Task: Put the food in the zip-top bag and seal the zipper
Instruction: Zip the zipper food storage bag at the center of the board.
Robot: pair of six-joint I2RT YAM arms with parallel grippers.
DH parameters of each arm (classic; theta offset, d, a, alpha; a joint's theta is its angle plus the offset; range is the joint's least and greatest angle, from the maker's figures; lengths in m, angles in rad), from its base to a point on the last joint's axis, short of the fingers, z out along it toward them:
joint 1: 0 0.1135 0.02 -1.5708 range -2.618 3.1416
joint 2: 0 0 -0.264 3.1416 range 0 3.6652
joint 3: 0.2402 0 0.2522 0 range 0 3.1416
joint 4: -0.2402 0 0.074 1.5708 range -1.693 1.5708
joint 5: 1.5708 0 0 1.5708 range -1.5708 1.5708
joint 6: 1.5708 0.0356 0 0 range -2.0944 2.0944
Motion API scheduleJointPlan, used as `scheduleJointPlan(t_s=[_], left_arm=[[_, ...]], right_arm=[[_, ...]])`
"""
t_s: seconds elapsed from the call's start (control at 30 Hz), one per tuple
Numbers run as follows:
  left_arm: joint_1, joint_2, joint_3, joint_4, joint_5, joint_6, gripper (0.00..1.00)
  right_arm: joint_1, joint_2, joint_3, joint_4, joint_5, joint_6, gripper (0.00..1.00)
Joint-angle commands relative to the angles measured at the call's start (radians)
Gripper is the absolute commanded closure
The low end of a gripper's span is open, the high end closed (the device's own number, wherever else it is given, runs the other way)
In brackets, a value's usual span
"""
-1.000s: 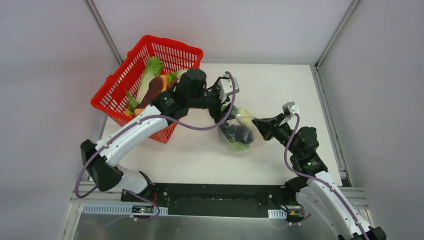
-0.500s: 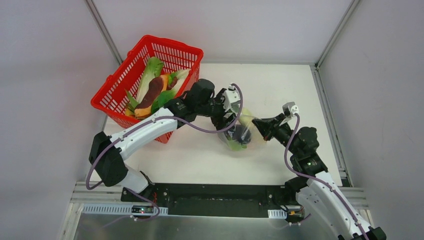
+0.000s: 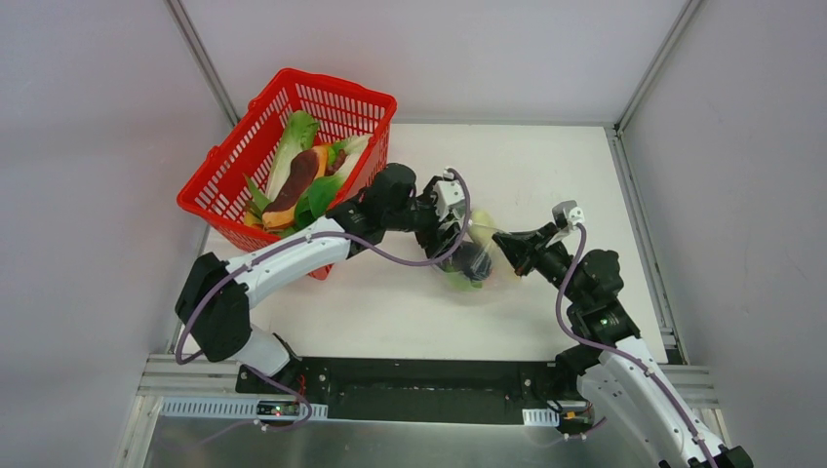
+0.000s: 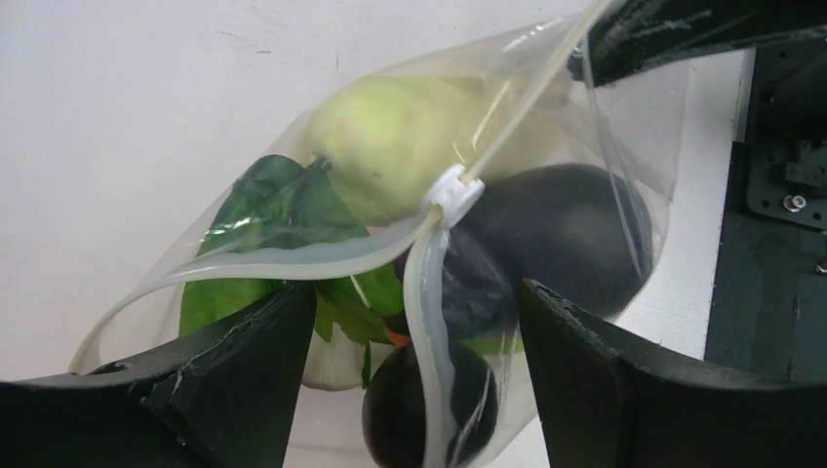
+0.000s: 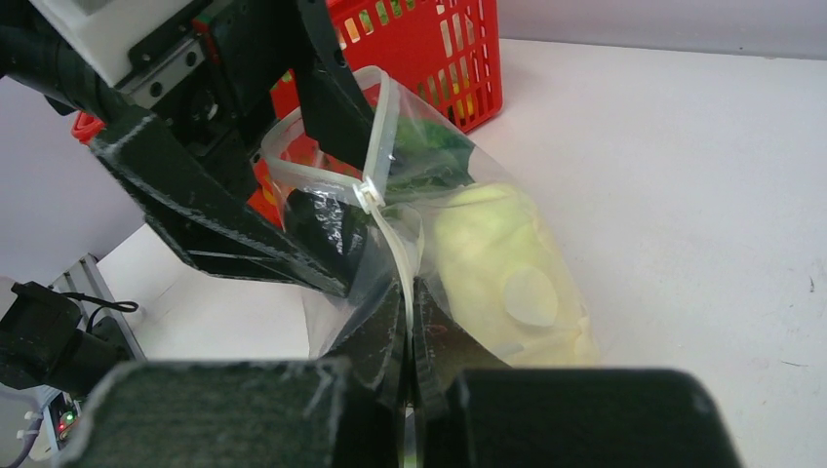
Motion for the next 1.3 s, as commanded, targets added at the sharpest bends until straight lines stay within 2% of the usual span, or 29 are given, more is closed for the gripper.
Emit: scheduleJointPlan(t_s=[0.0,0.27,0.4,0.6,0.8,1.0,1.27], left_arm=[[0.003,-0.136,-0.036,0.003,0.003,0.003,0.23],[0.003,-0.258,0.011,-0.093,-0.048,0.047,0.17],[0.003,-0.266,0.049,-0.132,-0.019,0.06,0.15],[0.003,-0.14,0.202,-0.214,0.181,0.149,0.18],[-0.002,0.009,0.327,-0.302,0.263,0.255,0.22],[-0.023,0.103,0.45,-0.558,0.228,0.389,0.39],[-0.026,0.092,0.43,-0.586,0.197,0.41,0.68]], right_arm=[[-0.001,-0.013,0.009,0.077,-0.006,-0.002,1.0],[-0.002,-0.008,0.012,0.078,-0.019,-0.008,1.0],[-0.002,-0.011,0.01,0.079,-0.032,-0.012,1.0],[-0.002,0.001,0.016,0.085,-0.068,-0.042,1.0],[-0.002,0.01,0.031,0.088,-0.111,-0.038,1.0],[-0.001,0.005,0.034,0.086,-0.108,-0.035,1.0],[-0.001,0.0,0.031,0.086,-0.066,-0.032,1.0]])
